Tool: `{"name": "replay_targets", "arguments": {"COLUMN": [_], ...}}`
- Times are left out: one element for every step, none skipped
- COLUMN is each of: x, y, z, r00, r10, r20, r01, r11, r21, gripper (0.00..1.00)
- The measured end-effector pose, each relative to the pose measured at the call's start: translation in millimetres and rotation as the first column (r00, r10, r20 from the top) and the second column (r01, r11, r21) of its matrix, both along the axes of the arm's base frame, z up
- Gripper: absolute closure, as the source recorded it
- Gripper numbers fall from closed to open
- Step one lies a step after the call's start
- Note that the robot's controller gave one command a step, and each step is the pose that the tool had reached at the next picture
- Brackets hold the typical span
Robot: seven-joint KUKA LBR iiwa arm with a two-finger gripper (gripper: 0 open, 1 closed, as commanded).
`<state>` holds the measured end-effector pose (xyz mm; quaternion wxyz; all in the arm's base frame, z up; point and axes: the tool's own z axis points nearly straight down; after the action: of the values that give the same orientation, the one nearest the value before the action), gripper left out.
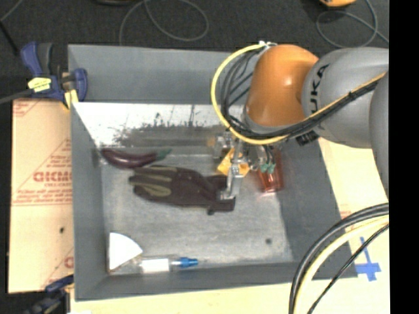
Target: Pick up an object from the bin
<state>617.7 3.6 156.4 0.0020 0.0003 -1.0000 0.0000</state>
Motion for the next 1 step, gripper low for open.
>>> {"name": "replay_targets", "arguments": {"x": [1.7], "y": [0.1], "z": [4.9], "r00": [1.000], "r10": [0.000], "r20": [0.008], "r01": [0.000], "r11": [1.000], "r21": [0.000], "gripper": [0.00]}}
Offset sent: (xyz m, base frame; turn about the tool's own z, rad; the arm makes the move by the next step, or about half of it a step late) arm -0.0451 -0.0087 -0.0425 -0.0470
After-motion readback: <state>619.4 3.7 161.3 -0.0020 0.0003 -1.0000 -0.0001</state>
